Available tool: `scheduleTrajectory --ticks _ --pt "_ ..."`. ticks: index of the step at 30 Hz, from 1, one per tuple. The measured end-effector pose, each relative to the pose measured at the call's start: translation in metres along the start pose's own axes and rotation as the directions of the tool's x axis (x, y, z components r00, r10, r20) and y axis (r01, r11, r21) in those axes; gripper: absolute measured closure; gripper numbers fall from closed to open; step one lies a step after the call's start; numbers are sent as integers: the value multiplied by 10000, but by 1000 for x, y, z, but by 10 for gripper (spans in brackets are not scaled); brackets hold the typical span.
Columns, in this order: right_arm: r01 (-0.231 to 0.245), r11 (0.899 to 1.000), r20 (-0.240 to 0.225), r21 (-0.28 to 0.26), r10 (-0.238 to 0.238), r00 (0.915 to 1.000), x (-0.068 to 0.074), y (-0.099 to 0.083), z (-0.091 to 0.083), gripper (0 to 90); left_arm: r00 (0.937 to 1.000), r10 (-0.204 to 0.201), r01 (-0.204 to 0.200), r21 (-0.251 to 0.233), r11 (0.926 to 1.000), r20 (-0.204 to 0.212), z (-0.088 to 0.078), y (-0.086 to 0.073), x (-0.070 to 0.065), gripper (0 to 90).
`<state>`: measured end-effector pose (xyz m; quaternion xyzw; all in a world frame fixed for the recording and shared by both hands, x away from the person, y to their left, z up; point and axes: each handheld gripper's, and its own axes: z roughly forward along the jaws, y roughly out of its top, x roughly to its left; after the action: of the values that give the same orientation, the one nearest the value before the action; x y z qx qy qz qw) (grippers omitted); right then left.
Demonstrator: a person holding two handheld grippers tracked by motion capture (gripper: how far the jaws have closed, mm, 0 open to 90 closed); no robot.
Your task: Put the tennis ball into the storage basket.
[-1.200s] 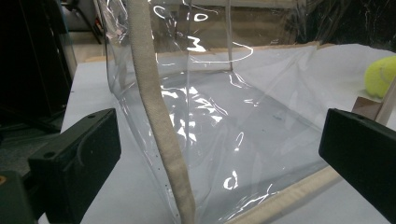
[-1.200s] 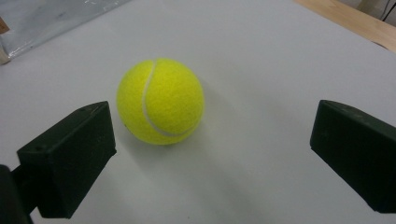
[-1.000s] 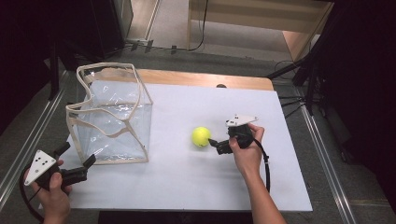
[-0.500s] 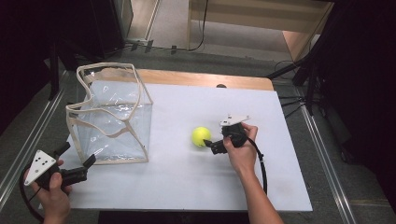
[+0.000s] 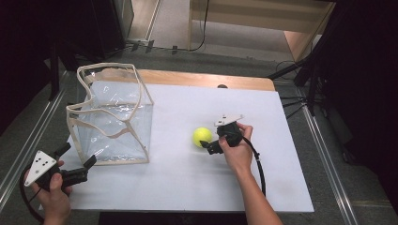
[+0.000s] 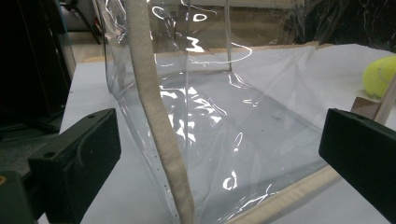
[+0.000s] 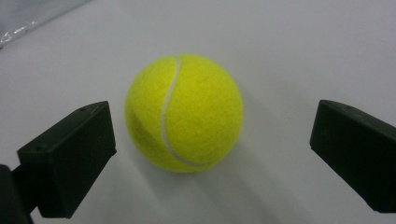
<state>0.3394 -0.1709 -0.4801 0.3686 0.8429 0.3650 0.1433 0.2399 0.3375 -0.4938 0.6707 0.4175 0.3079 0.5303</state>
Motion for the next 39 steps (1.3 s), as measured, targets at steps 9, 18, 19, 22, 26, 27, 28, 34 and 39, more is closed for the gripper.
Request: scheduleTrajectory --ticks 9,18,19,22,26,27,28,34,39 --pt "-68 9997 -198 218 73 9998 1 2 8 112 10000 0 0 -8 10000 18 0 0 0 0" --pt "-63 9989 -405 456 81 9991 4 5 16 114 10000 -13 13 -28 10000 31 0 0 0 0" --pt "-10 9991 -422 425 28 9991 3 5 17 115 10000 -9 9 -29 10000 35 0 0 0 0" --pt "-96 9985 -537 534 124 9985 5 5 19 115 10000 3 -3 -20 10000 31 0 0 0 0" --pt "-89 9986 -552 531 118 9984 5 6 22 115 10000 -10 10 -24 10000 35 0 0 0 0" --pt "-58 9987 -546 500 85 9985 5 6 23 115 10000 -11 11 -27 10000 38 0 0 0 0" --pt "-86 9986 -537 522 114 9985 5 6 24 115 10000 -11 11 -28 10000 36 0 0 0 0" --pt "-155 9977 -524 661 190 9984 5 6 28 115 10000 -25 25 7 10000 26 0 0 0 0" --pt "-159 9970 -480 762 196 9987 5 7 30 118 10000 -58 58 -18 10000 27 0 0 1 0"
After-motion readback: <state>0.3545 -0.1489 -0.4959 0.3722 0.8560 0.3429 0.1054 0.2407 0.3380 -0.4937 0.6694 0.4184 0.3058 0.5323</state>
